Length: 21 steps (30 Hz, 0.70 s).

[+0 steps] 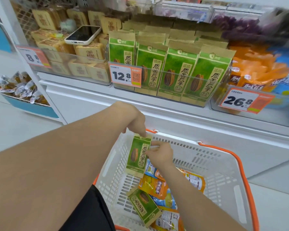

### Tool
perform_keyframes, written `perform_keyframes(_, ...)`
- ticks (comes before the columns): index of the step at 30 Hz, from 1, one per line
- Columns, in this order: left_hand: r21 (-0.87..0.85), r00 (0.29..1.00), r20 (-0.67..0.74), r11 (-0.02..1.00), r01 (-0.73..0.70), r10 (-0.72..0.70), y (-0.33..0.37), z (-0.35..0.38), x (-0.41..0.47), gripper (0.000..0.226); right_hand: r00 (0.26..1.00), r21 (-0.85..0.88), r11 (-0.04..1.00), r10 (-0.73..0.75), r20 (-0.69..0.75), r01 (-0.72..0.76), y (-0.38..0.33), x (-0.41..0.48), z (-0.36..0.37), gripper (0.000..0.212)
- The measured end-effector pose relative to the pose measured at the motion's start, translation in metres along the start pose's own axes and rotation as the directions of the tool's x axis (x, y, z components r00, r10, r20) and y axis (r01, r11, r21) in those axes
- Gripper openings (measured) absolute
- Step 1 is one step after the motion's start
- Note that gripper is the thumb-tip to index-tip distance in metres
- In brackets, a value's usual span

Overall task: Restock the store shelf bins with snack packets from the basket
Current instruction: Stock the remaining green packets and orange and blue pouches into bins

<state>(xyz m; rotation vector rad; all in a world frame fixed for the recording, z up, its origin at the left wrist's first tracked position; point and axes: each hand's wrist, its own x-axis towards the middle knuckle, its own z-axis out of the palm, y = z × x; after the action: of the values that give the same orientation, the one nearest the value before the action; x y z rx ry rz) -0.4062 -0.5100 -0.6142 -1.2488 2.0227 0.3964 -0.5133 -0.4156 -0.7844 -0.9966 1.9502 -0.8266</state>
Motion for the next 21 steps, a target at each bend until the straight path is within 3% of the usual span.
perform_keyframes(3, -0.190, 0.998, -0.039, 0.981, 0.042, -0.051, 0.001, -0.002, -0.018, 0.093, 0.994, 0.232, 0.971, -0.029, -0.110, 0.054, -0.023, -0.013, -0.017, 0.026)
perform_keyframes(6, -0.469, 0.985, -0.171, 0.882, -0.052, -0.033, 0.003, -0.005, -0.029, 0.093, 0.982, 0.443, 0.885, -0.071, -0.178, 0.144, -0.047, -0.026, -0.031, 0.027)
perform_keyframes(11, -0.628, 0.856, -0.507, 0.724, -0.285, -0.102, 0.001, -0.014, -0.049, 0.046, 0.942, 0.570, 0.776, -0.091, -0.324, 0.271, -0.092, -0.048, -0.055, 0.031)
perform_keyframes(14, -0.703, 0.802, -0.580, 0.583, -0.407, -0.140, 0.010, -0.017, -0.065, 0.034, 0.867, 0.472, 0.777, -0.181, -0.464, 0.415, -0.121, -0.062, -0.071, 0.022)
perform_keyframes(16, -0.690, 0.718, -0.671, 0.509, -0.514, -0.185, 0.017, -0.022, -0.070, 0.032, 0.784, 0.314, 0.790, -0.308, -0.538, 0.526, -0.140, -0.072, -0.084, 0.020)
perform_keyframes(21, -0.655, 0.534, -0.746, 0.295, -0.696, -0.398, 0.030, -0.040, -0.090, 0.030, 0.656, 0.024, 0.726, -0.606, -0.451, 0.687, -0.188, -0.085, -0.117, 0.030)
